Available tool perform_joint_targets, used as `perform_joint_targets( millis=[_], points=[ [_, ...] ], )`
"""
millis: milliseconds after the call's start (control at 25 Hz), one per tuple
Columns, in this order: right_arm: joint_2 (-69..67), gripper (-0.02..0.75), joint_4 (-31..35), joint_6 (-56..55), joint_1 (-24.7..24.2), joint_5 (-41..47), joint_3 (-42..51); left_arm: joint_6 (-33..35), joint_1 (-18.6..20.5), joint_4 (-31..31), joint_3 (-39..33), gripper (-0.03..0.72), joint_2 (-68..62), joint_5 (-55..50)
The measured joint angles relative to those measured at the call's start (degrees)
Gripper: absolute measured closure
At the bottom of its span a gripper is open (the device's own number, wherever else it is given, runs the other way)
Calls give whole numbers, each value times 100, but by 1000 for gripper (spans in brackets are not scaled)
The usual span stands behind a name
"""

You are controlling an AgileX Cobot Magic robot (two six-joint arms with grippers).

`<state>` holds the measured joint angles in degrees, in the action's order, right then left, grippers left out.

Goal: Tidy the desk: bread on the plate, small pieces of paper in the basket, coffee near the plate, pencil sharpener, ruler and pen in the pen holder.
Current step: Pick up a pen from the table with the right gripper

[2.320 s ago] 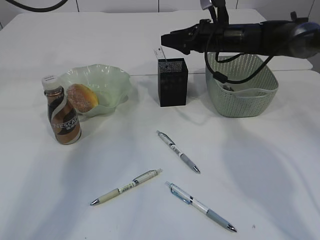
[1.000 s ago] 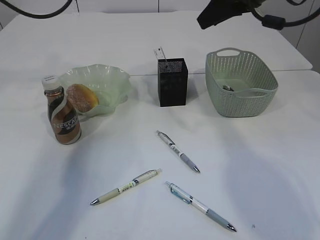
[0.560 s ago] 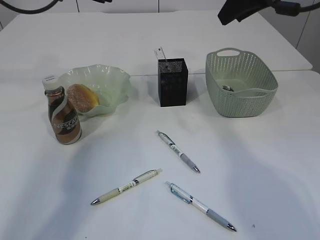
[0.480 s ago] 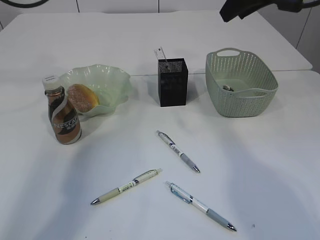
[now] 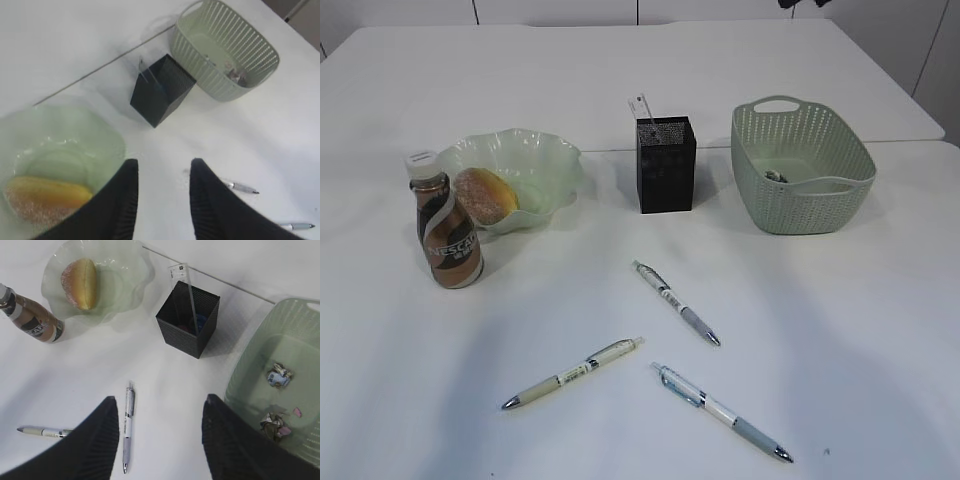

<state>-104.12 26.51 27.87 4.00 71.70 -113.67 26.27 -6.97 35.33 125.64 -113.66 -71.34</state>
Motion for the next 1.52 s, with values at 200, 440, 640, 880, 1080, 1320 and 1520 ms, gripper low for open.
perform_joint_targets(
  millis=[200,440,640,880,1080,1320,1520],
  points=[
    [203,311,0,-69,0,0,310,-13,0,-93,-1100,446,586,0],
    [374,311,-169,-159,8,0,898,-13,0,-216,-2142,446,1339,0],
    [463,312,-428,-275,126,0,1247,-3,0,-468,-2835,447,1980,0],
    [734,311,-807,-546,522,0,1463,-3,0,-571,-3248,447,2699,0],
    [924,312,-992,-770,669,0,1644,-3,0,-571,-3666,446,3235,0],
    [1411,312,-1126,-1022,692,0,2315,-3,0,-571,-4615,446,4094,0],
    [1753,312,-1133,-1066,692,0,2772,-3,0,-571,-5325,447,4881,0]
  ],
)
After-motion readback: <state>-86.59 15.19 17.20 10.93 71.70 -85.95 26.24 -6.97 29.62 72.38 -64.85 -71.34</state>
